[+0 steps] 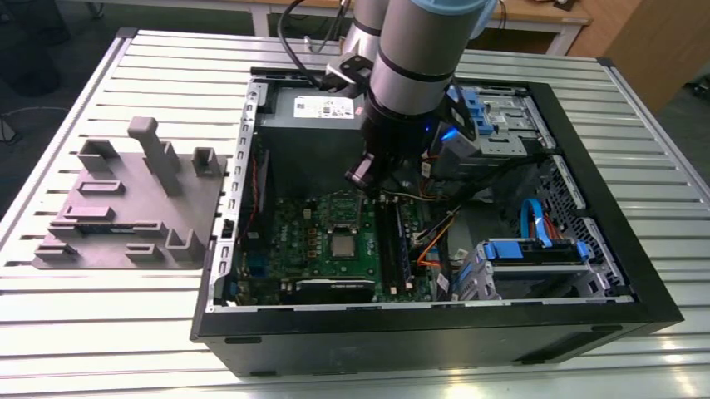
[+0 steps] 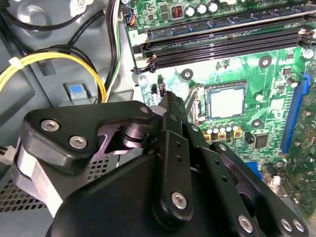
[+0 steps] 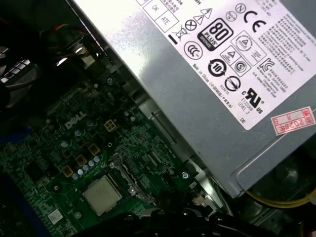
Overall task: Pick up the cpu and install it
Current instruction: 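Close the cpu cover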
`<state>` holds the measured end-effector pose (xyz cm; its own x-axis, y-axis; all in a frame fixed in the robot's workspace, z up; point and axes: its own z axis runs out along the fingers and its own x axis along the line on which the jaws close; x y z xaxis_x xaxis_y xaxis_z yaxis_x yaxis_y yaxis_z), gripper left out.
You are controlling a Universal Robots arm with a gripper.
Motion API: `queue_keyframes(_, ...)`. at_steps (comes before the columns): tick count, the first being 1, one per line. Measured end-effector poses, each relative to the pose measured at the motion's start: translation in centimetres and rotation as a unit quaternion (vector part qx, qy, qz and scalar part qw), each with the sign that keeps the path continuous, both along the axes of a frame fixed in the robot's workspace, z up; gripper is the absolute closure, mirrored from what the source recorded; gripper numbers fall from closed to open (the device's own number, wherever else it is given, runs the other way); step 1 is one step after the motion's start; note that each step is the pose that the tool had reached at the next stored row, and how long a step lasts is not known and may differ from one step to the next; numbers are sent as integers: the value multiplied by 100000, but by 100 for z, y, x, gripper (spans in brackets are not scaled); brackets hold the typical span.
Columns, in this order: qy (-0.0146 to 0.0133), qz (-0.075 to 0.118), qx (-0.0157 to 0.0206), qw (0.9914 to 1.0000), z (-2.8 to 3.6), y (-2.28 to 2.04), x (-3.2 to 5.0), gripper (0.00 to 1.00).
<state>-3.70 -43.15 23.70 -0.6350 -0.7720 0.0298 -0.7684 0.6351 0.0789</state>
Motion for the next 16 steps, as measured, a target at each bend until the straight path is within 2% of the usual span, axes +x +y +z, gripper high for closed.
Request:
queue_keyframes(3,5,904,-8,99996,9,0,-1,90)
queue_keyframes(8,-2,1012,122,99995,52,0,-9,90)
queue_keyframes(16,-7,1653,721,99984,66,1,-37,90)
